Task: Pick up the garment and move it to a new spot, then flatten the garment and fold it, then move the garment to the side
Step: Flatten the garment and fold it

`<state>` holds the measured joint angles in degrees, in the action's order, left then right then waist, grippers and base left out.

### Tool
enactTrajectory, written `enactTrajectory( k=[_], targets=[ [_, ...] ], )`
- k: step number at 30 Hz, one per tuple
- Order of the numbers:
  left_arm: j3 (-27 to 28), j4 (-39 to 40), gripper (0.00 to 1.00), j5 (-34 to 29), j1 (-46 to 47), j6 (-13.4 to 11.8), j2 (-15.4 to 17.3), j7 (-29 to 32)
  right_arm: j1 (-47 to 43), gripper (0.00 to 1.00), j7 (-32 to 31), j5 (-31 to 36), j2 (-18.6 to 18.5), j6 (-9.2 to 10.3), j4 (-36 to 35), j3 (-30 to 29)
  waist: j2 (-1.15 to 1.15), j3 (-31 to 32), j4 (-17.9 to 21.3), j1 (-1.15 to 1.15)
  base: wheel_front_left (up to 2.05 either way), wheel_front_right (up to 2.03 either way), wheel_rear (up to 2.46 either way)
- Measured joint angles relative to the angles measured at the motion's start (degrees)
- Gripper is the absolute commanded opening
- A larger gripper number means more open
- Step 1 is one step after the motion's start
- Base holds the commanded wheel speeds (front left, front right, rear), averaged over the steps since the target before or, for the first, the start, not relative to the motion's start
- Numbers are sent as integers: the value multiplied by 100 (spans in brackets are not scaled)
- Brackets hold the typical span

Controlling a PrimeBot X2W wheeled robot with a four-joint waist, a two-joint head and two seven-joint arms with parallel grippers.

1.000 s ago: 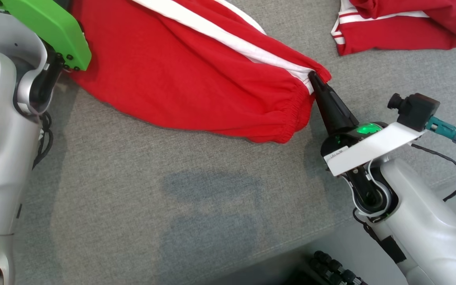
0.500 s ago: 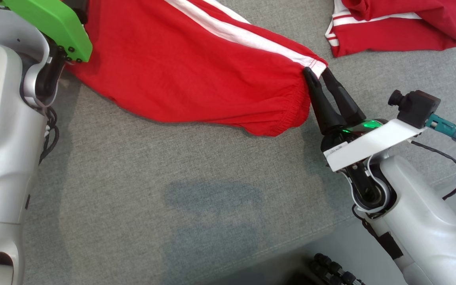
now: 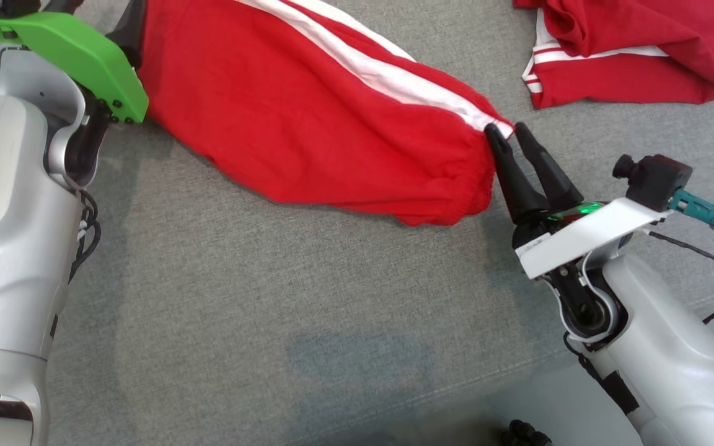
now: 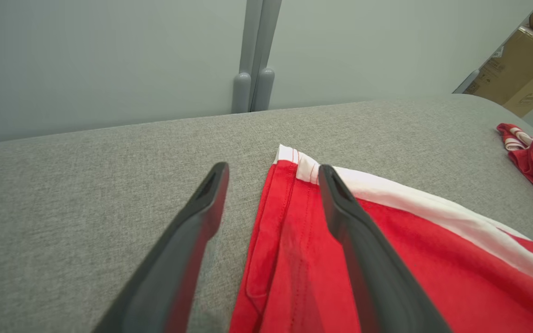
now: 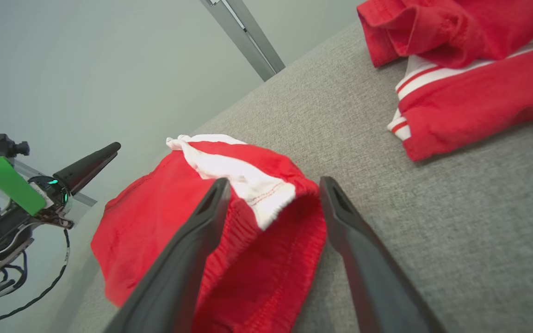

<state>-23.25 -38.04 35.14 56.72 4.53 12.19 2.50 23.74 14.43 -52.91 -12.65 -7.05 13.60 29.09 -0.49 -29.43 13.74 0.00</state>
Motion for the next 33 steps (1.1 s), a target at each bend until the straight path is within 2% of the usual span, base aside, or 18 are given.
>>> enactTrajectory(
  k=[11,26,28,29,32,33],
  targets=[
    [147,-593,100,394,-159,29,167,570,-101,100,0,0,-40,0,-89,123,0,137,140,0,0,0,0],
    [74,-900,100,667,-61,176,261,1248,-242,100,0,-2,-112,0,-494,-277,0,82,475,0,0,0,0],
    [41,-907,73,698,-37,177,236,1350,-298,100,0,-1,-125,0,-523,-299,0,88,475,0,0,0,0],
    [18,-909,53,713,-31,178,207,1396,-336,100,0,0,-131,0,-525,-330,0,94,470,0,0,0,0],
    [-103,-901,33,768,-30,232,66,1515,-426,100,0,3,-181,0,-525,-447,0,124,430,0,0,0,0],
    [-126,-899,23,787,-30,235,33,1550,-443,100,0,4,-192,0,-524,-454,0,138,414,0,0,0,0]
  ],
)
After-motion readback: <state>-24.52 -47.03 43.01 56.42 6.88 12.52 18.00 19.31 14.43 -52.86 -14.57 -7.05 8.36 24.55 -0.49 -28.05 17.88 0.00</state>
